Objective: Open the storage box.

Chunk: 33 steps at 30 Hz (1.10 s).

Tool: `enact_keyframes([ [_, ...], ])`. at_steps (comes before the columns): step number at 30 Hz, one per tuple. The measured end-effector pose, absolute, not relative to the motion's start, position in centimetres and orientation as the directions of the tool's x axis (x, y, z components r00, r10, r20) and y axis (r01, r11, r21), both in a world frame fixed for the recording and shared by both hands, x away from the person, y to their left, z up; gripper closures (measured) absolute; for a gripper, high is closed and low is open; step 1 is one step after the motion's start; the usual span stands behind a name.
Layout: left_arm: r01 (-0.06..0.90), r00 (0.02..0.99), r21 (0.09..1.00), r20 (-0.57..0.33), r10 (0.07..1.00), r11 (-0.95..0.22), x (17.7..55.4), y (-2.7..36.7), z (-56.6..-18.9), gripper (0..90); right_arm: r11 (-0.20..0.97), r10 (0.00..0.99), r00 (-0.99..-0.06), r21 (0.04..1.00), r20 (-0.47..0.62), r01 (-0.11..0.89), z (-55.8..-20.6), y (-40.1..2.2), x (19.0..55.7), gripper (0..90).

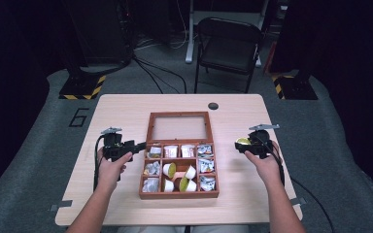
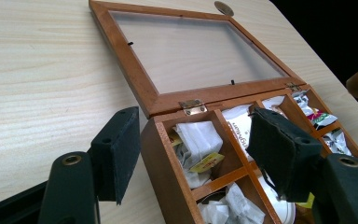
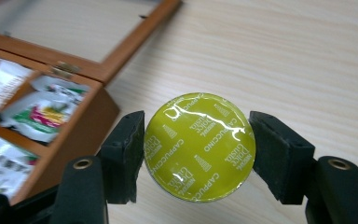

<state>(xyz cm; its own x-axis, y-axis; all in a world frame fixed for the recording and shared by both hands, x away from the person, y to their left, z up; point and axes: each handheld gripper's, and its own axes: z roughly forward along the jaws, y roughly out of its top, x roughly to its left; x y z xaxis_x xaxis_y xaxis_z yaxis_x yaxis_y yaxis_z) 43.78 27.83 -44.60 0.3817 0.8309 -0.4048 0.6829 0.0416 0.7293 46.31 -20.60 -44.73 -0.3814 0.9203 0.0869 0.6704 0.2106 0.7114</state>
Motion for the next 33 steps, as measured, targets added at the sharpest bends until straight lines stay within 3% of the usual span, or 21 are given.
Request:
enact_keyframes([
  [16,0.683,0.379,0.729,-0.403,0.833,0.042,43.8,28.0,-44.8,33.9,0.147,0.960,-0.267,0.655,0.086,0.741,-47.7,-23.5,47.1,37.5],
  [33,0.688,0.372,0.724,-0.410,0.833,0.049,43.8,28.0,-44.8,33.9,0.126,0.969,-0.234,0.641,0.085,0.757,-48.6,-24.1,47.3,33.6],
])
